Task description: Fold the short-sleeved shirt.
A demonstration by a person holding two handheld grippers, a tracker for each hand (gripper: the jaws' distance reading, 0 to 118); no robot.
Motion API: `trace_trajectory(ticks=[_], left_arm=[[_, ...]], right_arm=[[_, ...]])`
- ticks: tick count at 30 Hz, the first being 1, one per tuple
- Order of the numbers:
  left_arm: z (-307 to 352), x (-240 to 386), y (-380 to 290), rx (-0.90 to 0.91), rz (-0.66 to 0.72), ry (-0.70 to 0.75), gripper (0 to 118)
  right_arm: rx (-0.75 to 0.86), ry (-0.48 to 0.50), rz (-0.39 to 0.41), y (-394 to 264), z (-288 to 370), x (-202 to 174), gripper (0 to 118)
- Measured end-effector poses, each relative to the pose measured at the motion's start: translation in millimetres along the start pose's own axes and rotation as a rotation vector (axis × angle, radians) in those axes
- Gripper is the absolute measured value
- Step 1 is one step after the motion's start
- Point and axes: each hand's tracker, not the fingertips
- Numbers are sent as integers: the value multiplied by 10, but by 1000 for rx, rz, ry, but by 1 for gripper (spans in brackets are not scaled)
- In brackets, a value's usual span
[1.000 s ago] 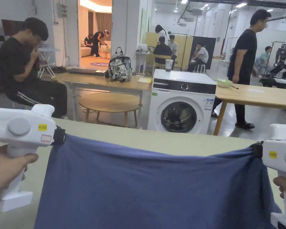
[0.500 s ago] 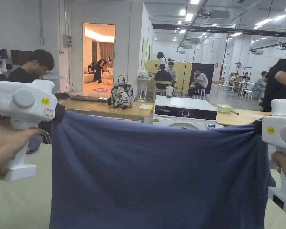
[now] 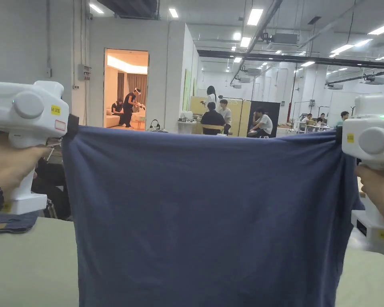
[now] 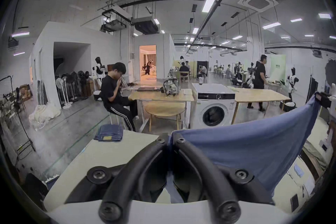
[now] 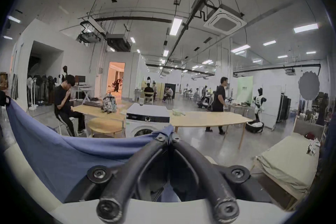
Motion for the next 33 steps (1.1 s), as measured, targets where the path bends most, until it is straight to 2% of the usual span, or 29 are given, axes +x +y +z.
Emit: trace_trajectory(ticks=[5, 12, 24, 33], left_arm=[[7, 71, 251, 24, -4, 5, 0], [-5, 200, 251, 33, -43, 11, 0], [9, 187, -840, -74, -41, -19, 0], [549, 2, -1430, -102, -19, -42, 0]], right_arm=[[31, -30, 38, 210, -96, 2, 0], [35, -43, 33, 87, -142, 56, 0], [-78, -12, 49, -893, 263, 150, 0], [-93, 37, 101, -1211, 1158, 167, 0]])
